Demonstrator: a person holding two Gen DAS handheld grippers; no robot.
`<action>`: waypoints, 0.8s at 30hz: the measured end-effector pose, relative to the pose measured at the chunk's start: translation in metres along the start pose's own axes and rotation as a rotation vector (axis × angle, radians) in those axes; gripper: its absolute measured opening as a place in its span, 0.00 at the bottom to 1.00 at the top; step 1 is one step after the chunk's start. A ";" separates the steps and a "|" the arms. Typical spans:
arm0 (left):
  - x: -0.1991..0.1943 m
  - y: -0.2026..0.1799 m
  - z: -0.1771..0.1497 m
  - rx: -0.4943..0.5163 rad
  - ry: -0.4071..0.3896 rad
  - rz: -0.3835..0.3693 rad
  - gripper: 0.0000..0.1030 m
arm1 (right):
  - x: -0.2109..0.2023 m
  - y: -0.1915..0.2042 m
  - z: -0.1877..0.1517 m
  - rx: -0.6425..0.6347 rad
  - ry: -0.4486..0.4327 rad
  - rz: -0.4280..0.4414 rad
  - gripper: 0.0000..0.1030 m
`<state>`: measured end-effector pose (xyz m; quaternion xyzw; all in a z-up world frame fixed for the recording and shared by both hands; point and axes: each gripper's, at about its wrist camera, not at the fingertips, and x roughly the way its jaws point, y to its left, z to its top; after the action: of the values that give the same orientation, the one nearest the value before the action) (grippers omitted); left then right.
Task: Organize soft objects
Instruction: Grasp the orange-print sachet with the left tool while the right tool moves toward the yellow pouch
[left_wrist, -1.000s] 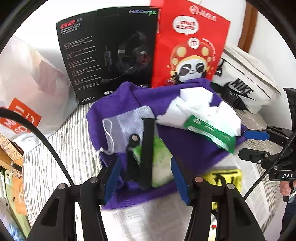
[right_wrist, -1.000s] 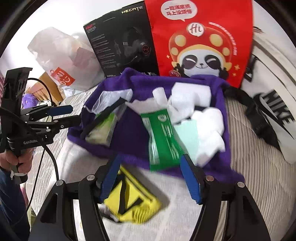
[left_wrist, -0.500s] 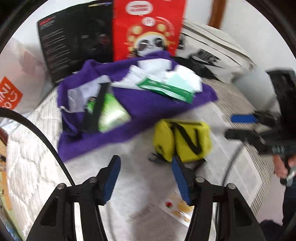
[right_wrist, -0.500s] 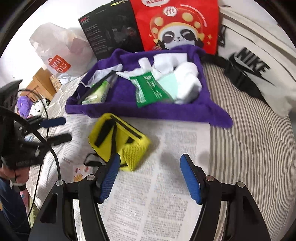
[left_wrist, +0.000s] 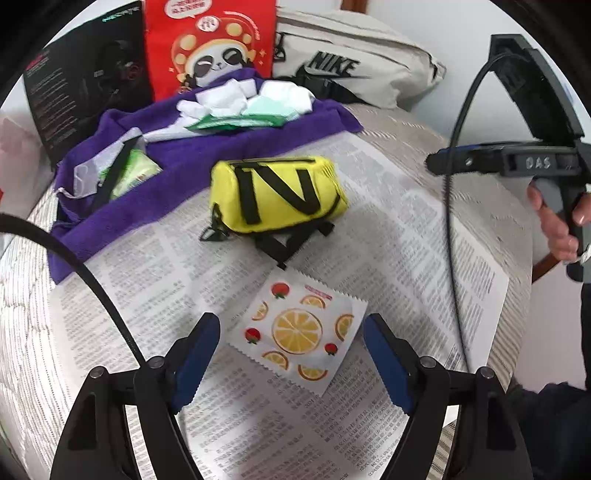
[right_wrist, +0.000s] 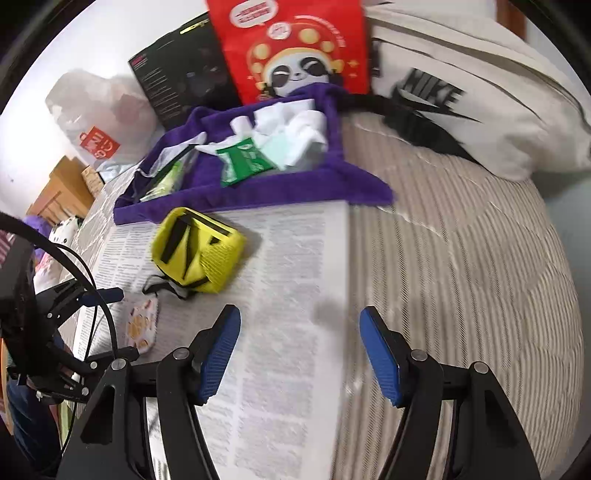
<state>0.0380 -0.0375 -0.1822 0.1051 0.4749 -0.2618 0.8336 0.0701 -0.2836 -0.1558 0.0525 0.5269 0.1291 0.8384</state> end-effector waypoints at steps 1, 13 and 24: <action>0.003 -0.002 -0.001 0.009 0.006 -0.001 0.77 | -0.003 -0.004 -0.004 0.009 -0.004 -0.004 0.65; 0.024 -0.003 0.006 0.092 0.002 0.039 0.73 | 0.004 -0.024 -0.015 0.066 0.016 -0.007 0.65; 0.008 0.017 -0.007 -0.007 -0.035 0.040 0.27 | 0.025 -0.013 -0.012 0.039 0.049 0.029 0.65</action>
<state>0.0452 -0.0226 -0.1940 0.1072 0.4591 -0.2453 0.8471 0.0713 -0.2898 -0.1859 0.0736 0.5488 0.1322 0.8221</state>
